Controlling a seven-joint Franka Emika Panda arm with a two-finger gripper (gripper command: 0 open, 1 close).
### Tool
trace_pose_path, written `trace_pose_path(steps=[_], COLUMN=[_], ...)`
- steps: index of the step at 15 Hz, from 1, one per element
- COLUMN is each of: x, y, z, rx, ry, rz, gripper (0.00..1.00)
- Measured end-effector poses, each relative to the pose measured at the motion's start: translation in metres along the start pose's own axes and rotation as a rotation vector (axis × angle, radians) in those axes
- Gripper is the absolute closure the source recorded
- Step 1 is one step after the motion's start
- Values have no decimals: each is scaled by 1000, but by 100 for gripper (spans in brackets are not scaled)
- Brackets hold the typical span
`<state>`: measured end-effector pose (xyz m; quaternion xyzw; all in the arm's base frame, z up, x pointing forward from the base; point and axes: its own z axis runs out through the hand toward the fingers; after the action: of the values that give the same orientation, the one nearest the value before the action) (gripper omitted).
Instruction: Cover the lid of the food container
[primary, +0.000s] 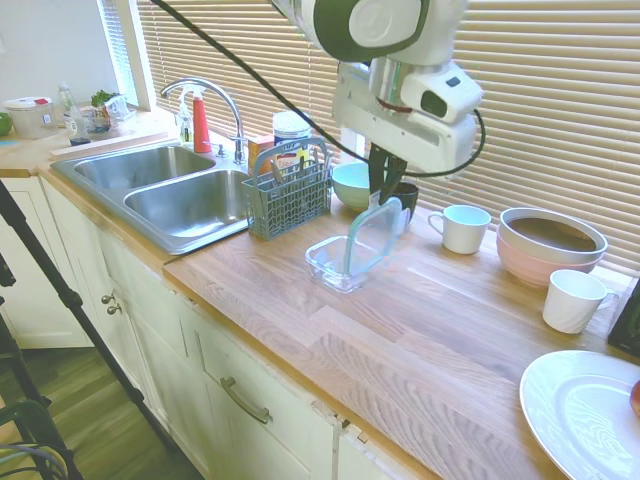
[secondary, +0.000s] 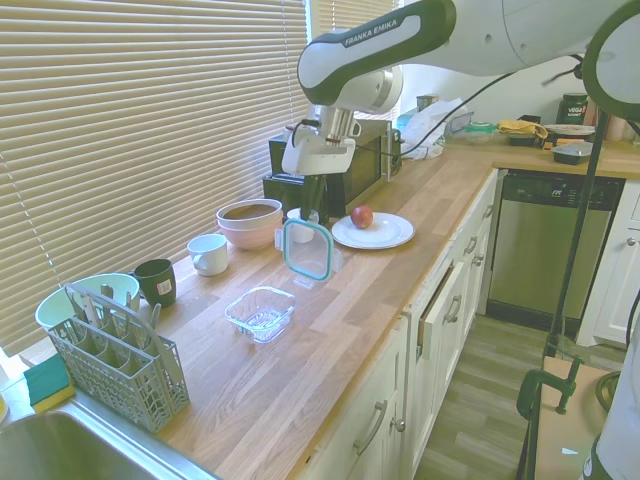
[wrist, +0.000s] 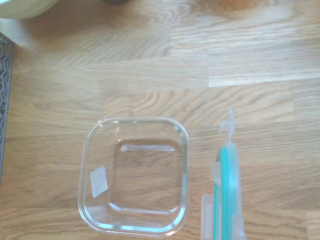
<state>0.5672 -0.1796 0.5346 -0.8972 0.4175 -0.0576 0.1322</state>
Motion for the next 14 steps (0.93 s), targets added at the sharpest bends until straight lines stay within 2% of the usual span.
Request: trace_pose_path(steps=[6, 14], x=[17, 20], y=[-26, -36], z=[9, 36], rx=[-46, -84], ry=[-8, -27], rz=[2, 0], gripper=[100, 100])
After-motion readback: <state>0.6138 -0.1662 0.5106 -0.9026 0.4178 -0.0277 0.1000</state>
